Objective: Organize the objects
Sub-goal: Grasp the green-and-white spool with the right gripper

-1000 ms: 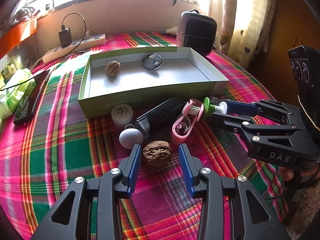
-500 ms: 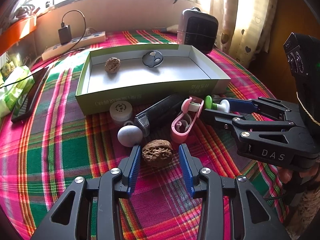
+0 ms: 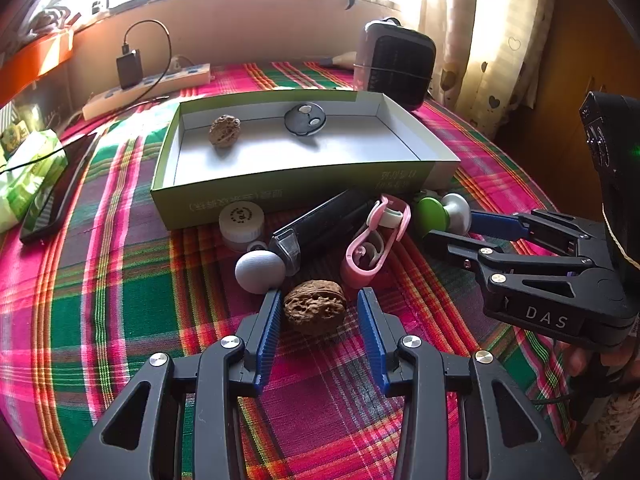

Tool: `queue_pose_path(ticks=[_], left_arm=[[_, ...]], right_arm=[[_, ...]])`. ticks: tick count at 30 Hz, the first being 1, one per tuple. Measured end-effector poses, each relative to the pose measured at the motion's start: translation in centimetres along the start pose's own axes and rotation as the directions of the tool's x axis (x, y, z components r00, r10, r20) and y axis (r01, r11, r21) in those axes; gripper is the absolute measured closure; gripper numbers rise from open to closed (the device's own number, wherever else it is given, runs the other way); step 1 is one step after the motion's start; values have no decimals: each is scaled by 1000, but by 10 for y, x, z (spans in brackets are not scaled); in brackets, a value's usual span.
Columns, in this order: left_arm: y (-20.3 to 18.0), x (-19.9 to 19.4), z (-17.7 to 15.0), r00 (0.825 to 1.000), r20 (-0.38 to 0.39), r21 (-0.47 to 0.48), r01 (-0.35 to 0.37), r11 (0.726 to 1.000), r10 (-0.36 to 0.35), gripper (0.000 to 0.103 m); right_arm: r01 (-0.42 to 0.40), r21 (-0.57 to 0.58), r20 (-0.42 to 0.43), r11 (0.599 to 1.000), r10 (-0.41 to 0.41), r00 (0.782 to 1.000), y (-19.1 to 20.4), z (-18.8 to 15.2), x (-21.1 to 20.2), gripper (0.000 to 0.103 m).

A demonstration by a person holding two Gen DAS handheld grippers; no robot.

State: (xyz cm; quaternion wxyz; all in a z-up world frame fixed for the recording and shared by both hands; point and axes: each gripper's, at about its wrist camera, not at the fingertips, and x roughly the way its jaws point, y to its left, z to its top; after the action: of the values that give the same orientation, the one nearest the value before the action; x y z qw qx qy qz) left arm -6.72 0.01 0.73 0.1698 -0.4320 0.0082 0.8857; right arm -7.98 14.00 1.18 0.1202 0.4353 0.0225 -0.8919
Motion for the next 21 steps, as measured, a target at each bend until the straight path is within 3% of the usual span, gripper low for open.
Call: queue_pose_path(ticks=[16, 21], left_arm=[[1, -1, -1, 1000, 12, -27, -3, 1000, 4, 67], [3, -1, -2, 1000, 13, -33, -20, 999, 20, 74]], right_arm=[[37, 53, 3, 998, -37, 999, -3, 1, 5, 52], [28, 53, 9, 998, -29, 1000, -3, 0, 3, 63]])
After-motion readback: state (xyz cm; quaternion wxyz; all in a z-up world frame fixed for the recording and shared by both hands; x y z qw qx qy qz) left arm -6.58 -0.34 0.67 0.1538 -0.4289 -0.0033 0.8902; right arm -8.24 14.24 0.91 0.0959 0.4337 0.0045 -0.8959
